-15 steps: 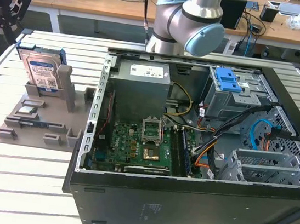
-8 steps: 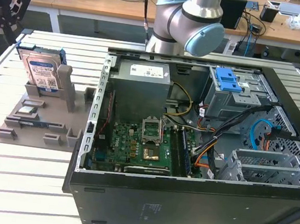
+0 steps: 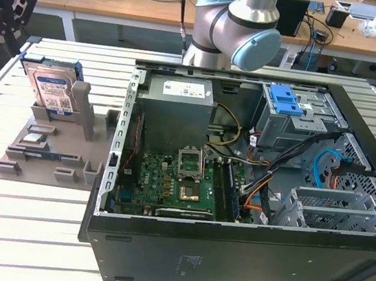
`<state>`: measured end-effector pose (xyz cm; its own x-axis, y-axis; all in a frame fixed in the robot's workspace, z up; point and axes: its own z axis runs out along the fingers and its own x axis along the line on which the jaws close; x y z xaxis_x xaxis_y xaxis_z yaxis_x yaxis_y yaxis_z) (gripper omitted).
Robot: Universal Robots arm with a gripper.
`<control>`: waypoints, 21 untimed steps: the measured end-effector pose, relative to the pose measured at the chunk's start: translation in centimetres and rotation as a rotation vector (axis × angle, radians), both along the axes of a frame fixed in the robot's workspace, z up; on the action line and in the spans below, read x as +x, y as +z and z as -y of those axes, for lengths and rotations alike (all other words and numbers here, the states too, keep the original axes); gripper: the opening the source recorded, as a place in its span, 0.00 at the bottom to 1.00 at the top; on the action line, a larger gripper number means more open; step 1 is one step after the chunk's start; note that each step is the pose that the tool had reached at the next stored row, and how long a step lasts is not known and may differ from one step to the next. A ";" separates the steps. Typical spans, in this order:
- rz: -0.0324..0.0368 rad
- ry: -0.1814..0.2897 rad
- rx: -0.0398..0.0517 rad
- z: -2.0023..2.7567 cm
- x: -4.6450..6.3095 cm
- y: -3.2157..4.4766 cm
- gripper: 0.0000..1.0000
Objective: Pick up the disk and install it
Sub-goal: 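Pick up the disk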
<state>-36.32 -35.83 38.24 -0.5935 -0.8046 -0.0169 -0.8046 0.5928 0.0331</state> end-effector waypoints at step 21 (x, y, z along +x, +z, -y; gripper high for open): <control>0.0000 0.154 0.0000 0.00 0.0 0.00 0.10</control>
